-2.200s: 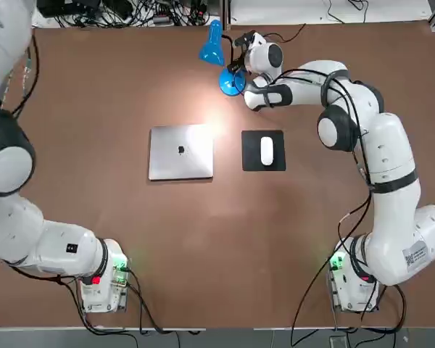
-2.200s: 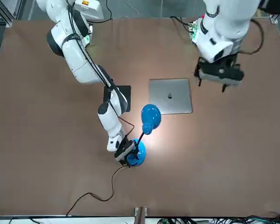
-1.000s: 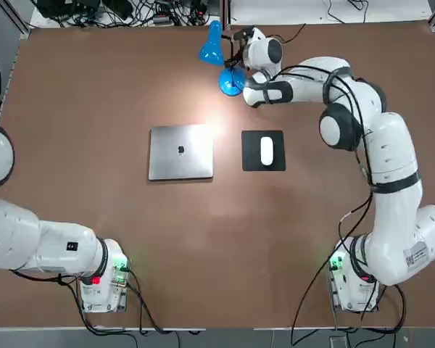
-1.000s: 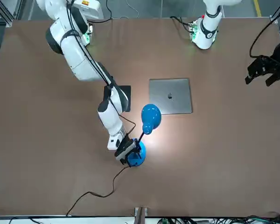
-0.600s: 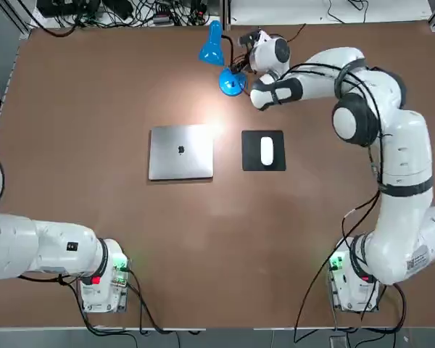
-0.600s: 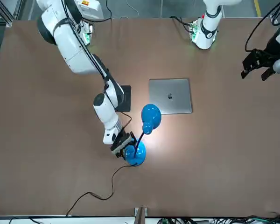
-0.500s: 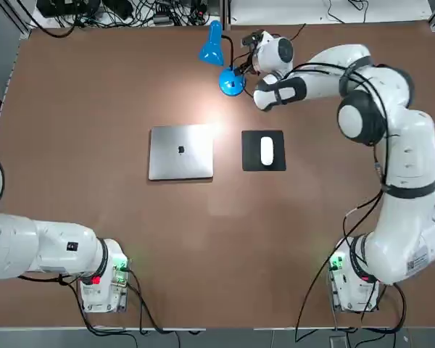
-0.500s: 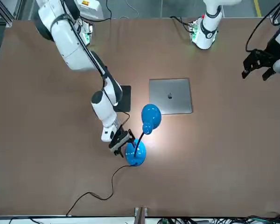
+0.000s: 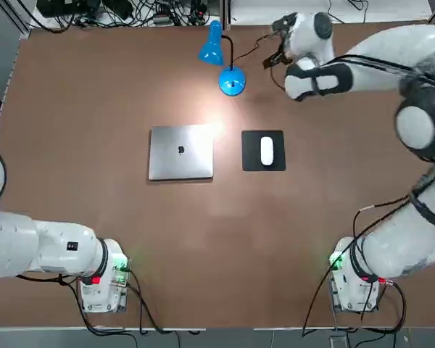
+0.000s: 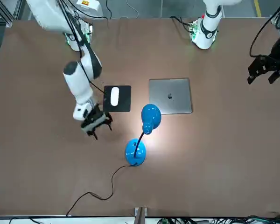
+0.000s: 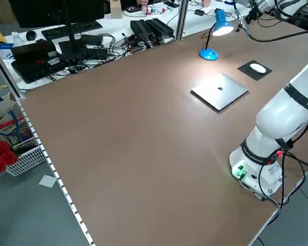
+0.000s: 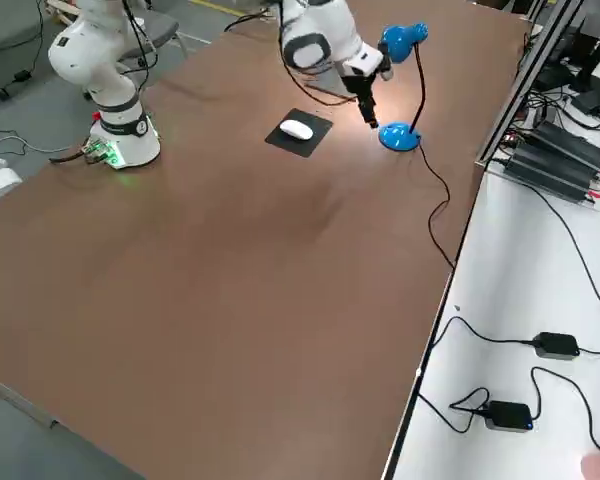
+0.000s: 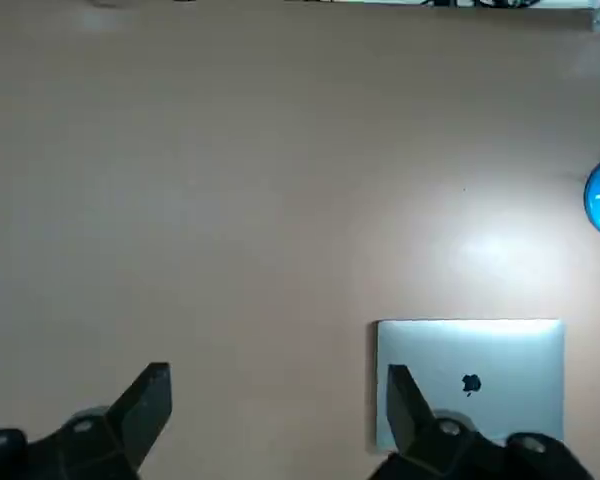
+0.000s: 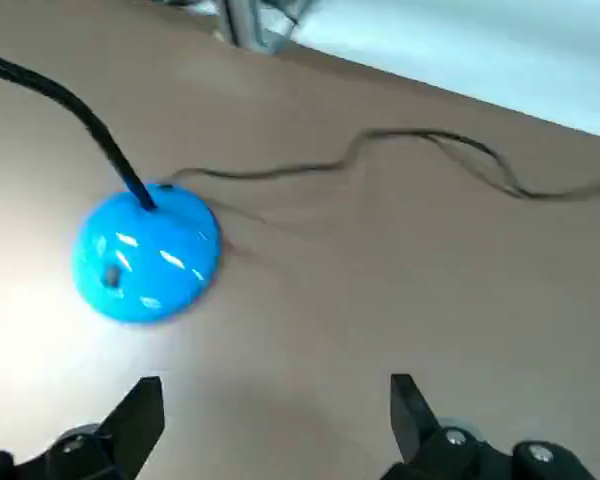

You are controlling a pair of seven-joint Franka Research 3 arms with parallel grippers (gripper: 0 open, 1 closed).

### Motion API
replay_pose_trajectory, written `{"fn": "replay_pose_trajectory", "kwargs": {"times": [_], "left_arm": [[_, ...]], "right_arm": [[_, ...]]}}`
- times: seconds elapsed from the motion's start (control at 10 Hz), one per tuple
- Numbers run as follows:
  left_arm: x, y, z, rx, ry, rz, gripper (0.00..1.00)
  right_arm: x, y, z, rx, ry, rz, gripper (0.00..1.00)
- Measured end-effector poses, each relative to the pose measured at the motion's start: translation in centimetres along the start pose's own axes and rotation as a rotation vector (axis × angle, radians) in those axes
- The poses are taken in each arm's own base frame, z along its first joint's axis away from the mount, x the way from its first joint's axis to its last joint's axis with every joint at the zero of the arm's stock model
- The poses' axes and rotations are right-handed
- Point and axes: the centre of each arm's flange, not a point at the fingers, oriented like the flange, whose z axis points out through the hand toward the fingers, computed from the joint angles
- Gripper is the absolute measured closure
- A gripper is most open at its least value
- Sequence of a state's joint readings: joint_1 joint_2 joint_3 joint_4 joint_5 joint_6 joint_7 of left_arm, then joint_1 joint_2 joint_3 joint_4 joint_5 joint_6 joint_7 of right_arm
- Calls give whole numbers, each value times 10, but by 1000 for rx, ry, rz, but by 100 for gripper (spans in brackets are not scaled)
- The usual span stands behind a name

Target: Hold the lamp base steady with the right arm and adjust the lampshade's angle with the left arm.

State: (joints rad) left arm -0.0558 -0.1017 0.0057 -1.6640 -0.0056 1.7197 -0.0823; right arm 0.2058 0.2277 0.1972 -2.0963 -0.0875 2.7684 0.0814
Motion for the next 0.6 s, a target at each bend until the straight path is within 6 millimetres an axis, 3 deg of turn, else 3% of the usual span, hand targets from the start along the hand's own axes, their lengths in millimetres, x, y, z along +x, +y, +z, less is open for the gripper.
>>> {"fn": "replay_pose_trajectory", "kwargs": {"times": [0.3,0.6], "left_arm": [[13,-10,9,5,-22,-20,5],[29,-6,29,7,-60,-31,5]], "right_arm": [[-8,58,-153,-37,-232,196,0],[-33,140,-269,-43,-362,369,0]]}}
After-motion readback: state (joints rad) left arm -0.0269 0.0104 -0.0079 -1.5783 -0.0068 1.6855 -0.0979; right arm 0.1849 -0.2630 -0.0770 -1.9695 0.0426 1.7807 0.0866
